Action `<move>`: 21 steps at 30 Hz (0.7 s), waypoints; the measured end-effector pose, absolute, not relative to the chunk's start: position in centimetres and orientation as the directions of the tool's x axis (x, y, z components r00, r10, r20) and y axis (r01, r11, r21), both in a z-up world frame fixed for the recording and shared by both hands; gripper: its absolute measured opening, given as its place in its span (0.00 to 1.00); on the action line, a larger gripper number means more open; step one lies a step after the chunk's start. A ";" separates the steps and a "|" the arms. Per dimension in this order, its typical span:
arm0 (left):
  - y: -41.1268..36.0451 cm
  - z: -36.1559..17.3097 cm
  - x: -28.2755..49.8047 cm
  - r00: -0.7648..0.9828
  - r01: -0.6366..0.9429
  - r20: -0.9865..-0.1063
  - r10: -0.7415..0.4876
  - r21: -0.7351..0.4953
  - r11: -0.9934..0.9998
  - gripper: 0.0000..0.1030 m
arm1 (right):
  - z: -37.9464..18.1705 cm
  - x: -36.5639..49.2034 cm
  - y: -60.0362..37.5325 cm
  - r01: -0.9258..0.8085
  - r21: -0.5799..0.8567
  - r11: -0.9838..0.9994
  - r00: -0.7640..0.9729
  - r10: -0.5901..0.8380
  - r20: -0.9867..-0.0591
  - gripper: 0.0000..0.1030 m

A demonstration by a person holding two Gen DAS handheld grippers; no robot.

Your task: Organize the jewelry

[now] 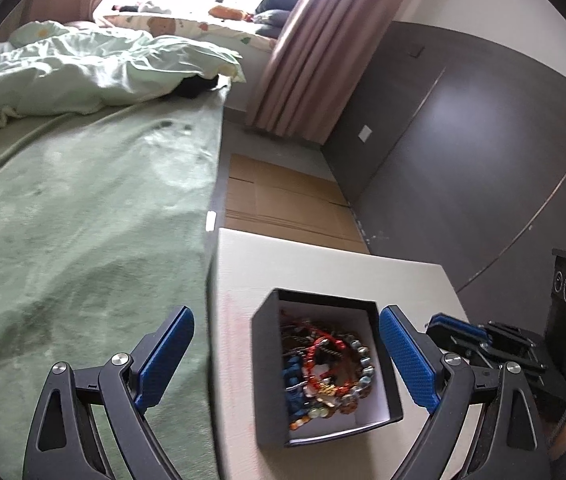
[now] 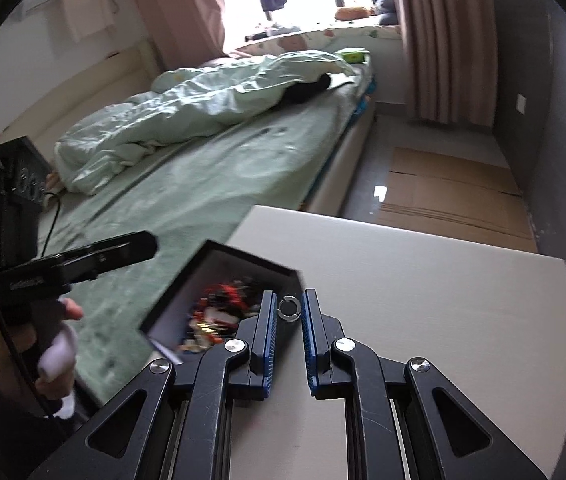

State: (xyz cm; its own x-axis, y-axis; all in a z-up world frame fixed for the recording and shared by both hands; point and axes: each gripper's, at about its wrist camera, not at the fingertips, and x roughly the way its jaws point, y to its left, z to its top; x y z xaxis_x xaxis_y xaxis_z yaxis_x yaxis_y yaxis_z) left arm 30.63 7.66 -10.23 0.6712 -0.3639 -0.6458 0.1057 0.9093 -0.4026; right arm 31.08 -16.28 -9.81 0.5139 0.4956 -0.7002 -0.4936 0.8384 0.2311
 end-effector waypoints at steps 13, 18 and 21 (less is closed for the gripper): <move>10.7 -9.4 29.6 0.677 0.061 -0.641 -0.360 -0.439 0.896 0.92 | -10.6 30.6 -12.1 -0.529 0.324 0.784 0.430 0.577 -0.694 0.14; 10.5 -8.1 29.2 0.682 0.081 -0.619 -0.389 -0.464 0.882 0.92 | -9.8 30.3 -11.7 -0.491 0.285 0.823 0.465 0.525 -0.713 0.49; 9.7 -7.3 28.7 0.678 0.104 -0.618 -0.399 -0.457 0.884 0.92 | -9.4 29.9 -12.7 -0.467 0.302 0.831 0.476 0.525 -0.706 0.50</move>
State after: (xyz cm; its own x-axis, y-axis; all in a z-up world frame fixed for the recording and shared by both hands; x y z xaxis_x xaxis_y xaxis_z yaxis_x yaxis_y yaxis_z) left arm 28.71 9.68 -7.31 0.6777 -0.3990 -0.6177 0.1039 0.8835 -0.4567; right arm 29.86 -12.73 -9.39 0.4761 0.5248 -0.7056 -0.4675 0.8307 0.3024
